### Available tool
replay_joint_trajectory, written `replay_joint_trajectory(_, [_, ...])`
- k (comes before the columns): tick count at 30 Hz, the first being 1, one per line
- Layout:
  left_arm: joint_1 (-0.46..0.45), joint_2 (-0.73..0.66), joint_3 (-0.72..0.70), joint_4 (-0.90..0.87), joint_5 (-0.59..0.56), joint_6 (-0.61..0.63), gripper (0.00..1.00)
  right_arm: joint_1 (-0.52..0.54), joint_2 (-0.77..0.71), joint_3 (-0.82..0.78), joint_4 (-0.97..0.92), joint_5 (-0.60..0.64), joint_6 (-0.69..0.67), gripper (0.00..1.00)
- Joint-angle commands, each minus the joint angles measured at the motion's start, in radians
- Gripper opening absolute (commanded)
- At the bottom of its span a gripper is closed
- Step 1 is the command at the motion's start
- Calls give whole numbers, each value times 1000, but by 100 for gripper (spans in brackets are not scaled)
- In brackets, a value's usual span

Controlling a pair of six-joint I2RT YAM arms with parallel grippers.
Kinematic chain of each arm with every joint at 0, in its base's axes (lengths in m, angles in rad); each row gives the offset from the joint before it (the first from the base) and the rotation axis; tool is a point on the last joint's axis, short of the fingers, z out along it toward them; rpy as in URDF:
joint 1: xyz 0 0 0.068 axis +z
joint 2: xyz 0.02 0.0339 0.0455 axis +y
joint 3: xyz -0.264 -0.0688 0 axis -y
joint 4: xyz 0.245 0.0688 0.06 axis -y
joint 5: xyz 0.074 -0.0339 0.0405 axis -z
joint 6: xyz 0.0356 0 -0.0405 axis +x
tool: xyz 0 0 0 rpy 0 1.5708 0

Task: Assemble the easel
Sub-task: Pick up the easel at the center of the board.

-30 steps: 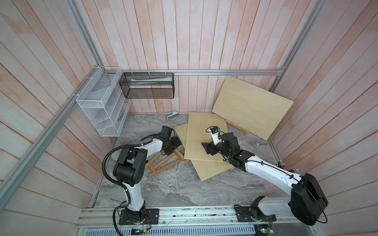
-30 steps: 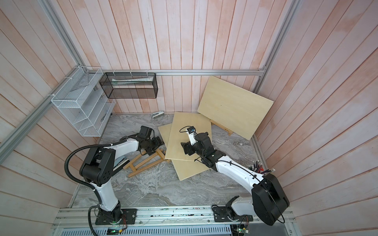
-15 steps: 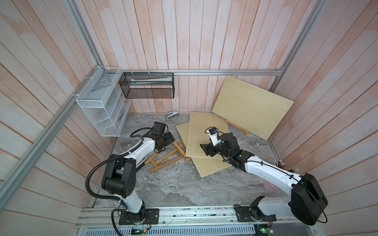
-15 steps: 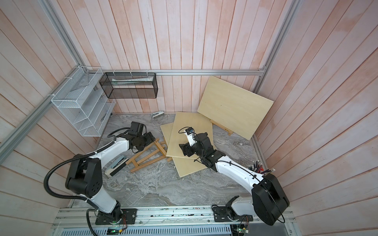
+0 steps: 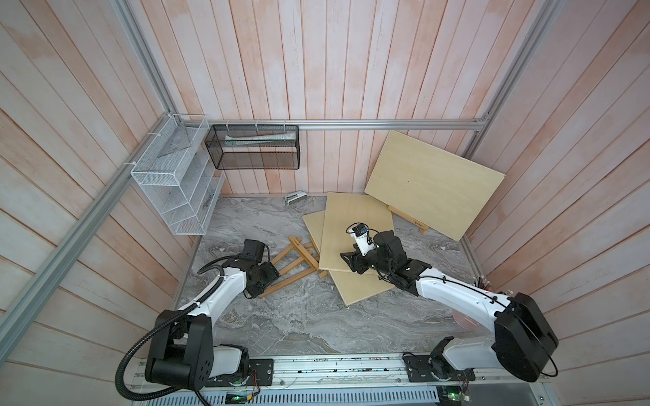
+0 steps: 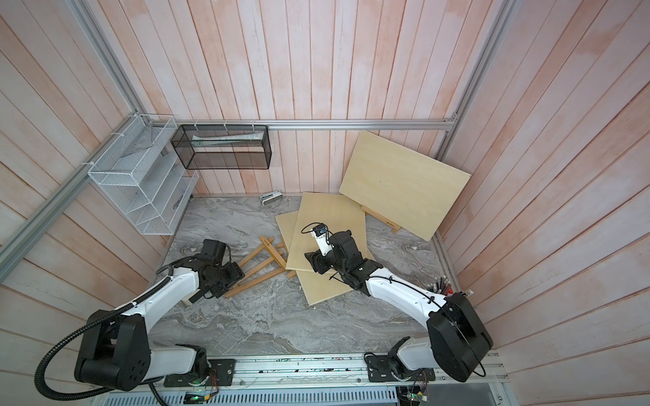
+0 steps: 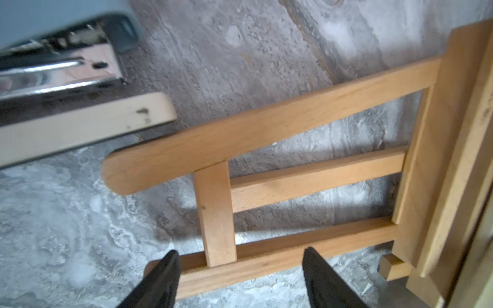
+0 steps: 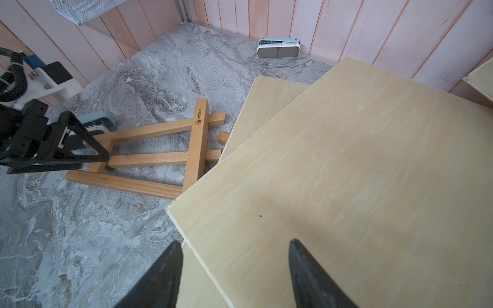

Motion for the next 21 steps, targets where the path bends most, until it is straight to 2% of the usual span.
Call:
replay_joint_trajectory(1, [22,24,-12,29,15,11,72,7,3,-8,-2,-23,0,63])
replay_joint_trajectory(8, [59,113,25,67,-5,47,59,7,-9,-18,0,-34,0,61])
replay_joint_trajectory(11, [67,138,22,80,-2,56,43,7,-11,-20,0,-32,-1,60])
replay_joint_trajectory(15, [74,150,54,84,-1,67,13,7,-12,-20,0,-32,2,59])
replay_joint_trajectory(17, [80,154,100,57,5,80,2,7,-13,-13,-8,-41,3,59])
replay_joint_trajectory(21, [94,103,218,-12,30,139,0,7,-30,1,-16,-48,-4,60])
